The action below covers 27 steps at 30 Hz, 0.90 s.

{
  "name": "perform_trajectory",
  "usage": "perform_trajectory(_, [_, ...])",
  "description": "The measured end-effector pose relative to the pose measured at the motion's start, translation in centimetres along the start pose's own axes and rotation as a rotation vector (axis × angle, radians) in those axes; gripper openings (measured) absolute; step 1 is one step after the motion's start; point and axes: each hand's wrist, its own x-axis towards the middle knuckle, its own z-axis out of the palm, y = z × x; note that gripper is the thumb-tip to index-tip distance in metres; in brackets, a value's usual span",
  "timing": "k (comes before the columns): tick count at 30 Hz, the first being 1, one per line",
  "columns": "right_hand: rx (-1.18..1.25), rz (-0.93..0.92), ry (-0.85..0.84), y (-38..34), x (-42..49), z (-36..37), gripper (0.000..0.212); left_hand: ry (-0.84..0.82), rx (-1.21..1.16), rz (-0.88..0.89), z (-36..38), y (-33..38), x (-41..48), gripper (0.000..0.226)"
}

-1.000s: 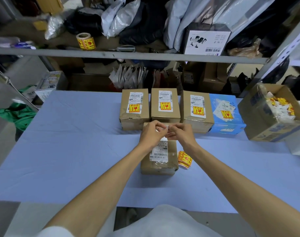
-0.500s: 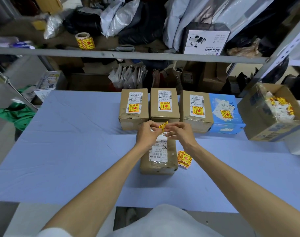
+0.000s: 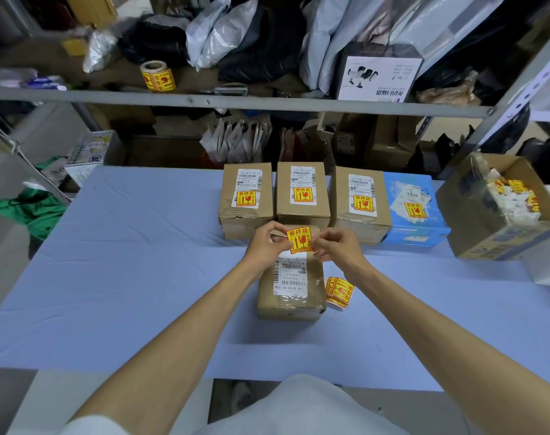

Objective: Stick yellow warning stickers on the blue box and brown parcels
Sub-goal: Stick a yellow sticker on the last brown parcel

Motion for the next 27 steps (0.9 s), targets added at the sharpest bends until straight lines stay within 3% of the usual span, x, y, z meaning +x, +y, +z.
perform_trajectory(5, [0.032,0.013,-0.074,-0.3,-0.1,0.1,0.006,0.074,0.033,-0.013,0.3,-0.6,-0.2,0.021])
perform_trajectory(11, [0.059,0.003,-0.044,-0.2,-0.3,0.6,0.007,0.129,0.066,-0.020,1.1,-1.0,-0.5,0.030])
perform_trajectory(17, [0.056,0.025,-0.025,0.1,-0.5,0.8,0.008,0.187,0.015,-0.140,0.8,-1.5,-0.2,0.025])
perform_trajectory(27, [0.071,0.030,-0.038,0.9,-1.7,1.1,0.006,0.159,-0.007,-0.194,0.4,-3.2,-1.0,0.012])
